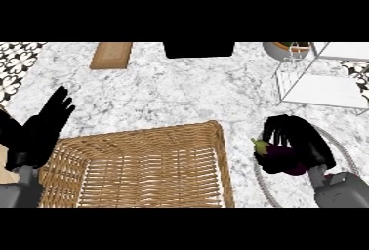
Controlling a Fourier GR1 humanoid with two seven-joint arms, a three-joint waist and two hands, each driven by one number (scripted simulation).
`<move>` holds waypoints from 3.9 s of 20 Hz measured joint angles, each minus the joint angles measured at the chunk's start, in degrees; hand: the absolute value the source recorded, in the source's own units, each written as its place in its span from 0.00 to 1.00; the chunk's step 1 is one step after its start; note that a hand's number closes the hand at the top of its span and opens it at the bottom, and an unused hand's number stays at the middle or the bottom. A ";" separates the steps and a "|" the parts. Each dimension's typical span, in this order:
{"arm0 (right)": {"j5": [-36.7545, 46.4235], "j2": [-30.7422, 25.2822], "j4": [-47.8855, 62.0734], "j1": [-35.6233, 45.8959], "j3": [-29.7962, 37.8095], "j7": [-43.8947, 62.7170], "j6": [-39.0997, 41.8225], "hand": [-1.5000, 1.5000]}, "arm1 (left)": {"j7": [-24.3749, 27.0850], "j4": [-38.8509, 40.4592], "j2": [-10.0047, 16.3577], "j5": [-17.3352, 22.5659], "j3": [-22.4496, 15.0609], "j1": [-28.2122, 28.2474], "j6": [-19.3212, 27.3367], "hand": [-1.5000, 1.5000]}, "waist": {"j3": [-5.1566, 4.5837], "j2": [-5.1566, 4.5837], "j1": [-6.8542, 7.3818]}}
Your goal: Pick the eggplant from the placemat and place it in the tiered shelf
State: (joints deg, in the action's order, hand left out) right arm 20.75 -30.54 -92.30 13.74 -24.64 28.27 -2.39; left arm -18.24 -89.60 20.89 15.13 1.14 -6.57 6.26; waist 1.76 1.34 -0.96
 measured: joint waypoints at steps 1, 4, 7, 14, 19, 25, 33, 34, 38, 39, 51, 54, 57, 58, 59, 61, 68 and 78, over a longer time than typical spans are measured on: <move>-0.11 -0.57 -1.71 -0.01 0.86 -0.83 -0.51 1.00 | 0.03 -0.20 -0.14 -0.30 -0.04 0.24 0.20 0.50 | 0.01 0.07 -0.29; -0.15 -2.99 -7.28 0.71 4.00 -1.05 -1.37 1.00 | -0.18 -0.43 0.00 -0.46 0.68 1.03 0.35 0.50 | 0.00 0.30 -1.07; -0.96 -5.47 -12.17 2.13 8.44 1.03 -1.63 1.00 | -0.38 -0.73 -0.10 -0.69 0.94 1.48 0.40 0.50 | -0.03 0.41 -1.69; -6.07 -12.10 -20.02 5.84 19.40 8.71 1.77 1.00 | -0.65 -1.78 -0.23 -0.60 1.74 2.24 -0.05 0.50 | -0.17 0.31 -1.67; -11.02 -16.00 -20.00 9.55 26.89 13.09 4.73 1.00 | -0.01 -1.81 -0.82 -1.00 1.58 1.78 -0.56 0.50 | -0.19 0.00 -0.97; -16.16 -20.87 -14.36 15.57 34.41 15.40 8.36 1.00 | 0.13 -1.66 -1.37 -1.58 1.17 0.56 -1.15 0.50 | -0.29 -0.46 0.36; -18.57 -25.38 -2.91 22.83 38.02 12.78 12.39 1.00 | 0.22 0.08 -1.92 -2.08 1.28 -1.91 -1.87 0.50 | -0.40 -1.09 2.08; -18.73 -25.77 -1.09 23.30 38.13 11.74 13.12 1.00 | 0.13 -0.14 -1.95 -2.08 1.20 -1.91 -2.05 0.50 | -0.41 -1.13 2.38; -18.53 -26.94 5.11 25.02 37.40 7.16 15.89 1.00 | 0.08 0.07 -2.17 -2.18 1.08 -2.59 -2.63 0.50 | -0.43 -1.36 3.08; -18.40 -27.28 6.50 25.63 37.14 6.24 16.56 1.00 | -0.39 0.18 -2.22 -2.21 1.03 -2.88 -2.62 0.50 | -0.45 -1.39 3.17; -11.46 -26.93 22.11 29.72 33.79 -6.70 16.03 1.00 | -0.84 0.04 -3.33 -3.22 0.43 -3.75 -3.16 0.50 | -0.39 -1.60 4.39; -9.41 -26.33 25.88 31.07 32.97 -9.53 14.72 1.00 | -0.42 0.14 -3.63 -3.26 0.47 -3.93 -3.50 0.50 | -0.38 -1.66 4.61; -7.92 -25.43 28.93 32.41 32.32 -12.40 13.50 1.00 | -0.58 0.51 -3.34 -3.13 0.97 -4.02 -3.96 0.50 | -0.37 -1.64 4.59; -7.59 -25.07 30.05 32.98 32.17 -13.35 13.18 1.00 | -0.51 0.60 -3.47 -3.25 0.99 -4.12 -3.90 0.50 | -0.37 -1.65 4.62; -7.26 -24.70 31.29 33.34 32.18 -14.71 12.67 1.00 | -0.74 0.76 -3.46 -3.05 1.20 -4.29 -4.01 0.50 | -0.38 -1.68 4.60; -6.86 -24.12 33.32 34.47 31.92 -16.62 12.56 1.00 | -0.87 1.00 -3.71 -3.48 1.14 -4.49 -3.73 0.50 | -0.35 -1.64 4.48; -4.63 -23.67 39.21 37.94 30.82 -21.14 12.54 1.00 | -0.75 1.19 -3.73 -4.12 1.67 -4.12 -3.97 0.50 | -0.32 -1.35 4.12; -7.52 -20.89 48.50 43.27 36.44 -20.74 8.69 0.00 | -1.14 0.66 -4.28 -4.64 1.95 -3.70 -4.18 0.50 | -0.27 -1.22 3.75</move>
State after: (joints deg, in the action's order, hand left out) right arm 13.23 -51.43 -43.80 57.01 11.81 7.53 6.30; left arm -19.38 -88.93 16.61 10.48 3.09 -10.26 2.08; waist 1.49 0.12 2.79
